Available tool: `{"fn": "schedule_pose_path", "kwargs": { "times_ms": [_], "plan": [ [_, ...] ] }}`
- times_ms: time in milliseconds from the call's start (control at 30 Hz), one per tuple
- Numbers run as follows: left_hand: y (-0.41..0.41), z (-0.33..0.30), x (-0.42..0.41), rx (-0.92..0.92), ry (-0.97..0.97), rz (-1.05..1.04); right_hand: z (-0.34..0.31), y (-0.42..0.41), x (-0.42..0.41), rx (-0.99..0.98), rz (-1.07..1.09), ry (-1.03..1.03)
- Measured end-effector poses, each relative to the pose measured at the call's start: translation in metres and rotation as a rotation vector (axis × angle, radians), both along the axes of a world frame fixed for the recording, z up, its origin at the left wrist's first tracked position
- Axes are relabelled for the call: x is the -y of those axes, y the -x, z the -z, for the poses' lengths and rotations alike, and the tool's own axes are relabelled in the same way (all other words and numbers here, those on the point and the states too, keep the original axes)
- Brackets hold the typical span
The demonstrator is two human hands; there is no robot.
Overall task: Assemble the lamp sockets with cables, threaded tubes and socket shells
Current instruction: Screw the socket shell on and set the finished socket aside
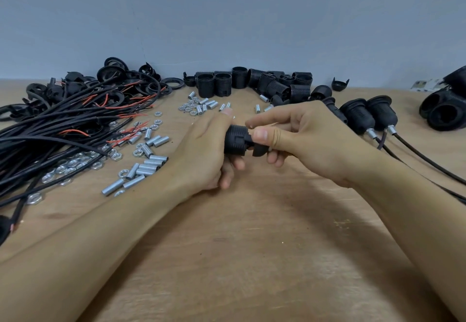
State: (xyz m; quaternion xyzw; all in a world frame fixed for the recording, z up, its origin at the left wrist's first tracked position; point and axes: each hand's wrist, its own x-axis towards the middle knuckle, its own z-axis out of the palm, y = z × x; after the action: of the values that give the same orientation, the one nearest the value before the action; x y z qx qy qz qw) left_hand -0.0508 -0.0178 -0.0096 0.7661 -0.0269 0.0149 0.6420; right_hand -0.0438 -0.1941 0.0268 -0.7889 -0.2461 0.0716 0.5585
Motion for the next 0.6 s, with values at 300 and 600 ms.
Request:
{"fn": "schedule_pose_path", "kwargs": {
  "times_ms": [300,600],
  "plan": [
    [0.0054,-0.0009,0.0040,0.213,-0.106,-0.194,0.0030,0.0018,-0.0051,0.027,0.011,0.056],
    [0.0078,-0.0023,0.0038,0.282,-0.156,-0.197,-0.0025,0.0076,-0.0052,0.026,0.011,0.113]
  ]
}}
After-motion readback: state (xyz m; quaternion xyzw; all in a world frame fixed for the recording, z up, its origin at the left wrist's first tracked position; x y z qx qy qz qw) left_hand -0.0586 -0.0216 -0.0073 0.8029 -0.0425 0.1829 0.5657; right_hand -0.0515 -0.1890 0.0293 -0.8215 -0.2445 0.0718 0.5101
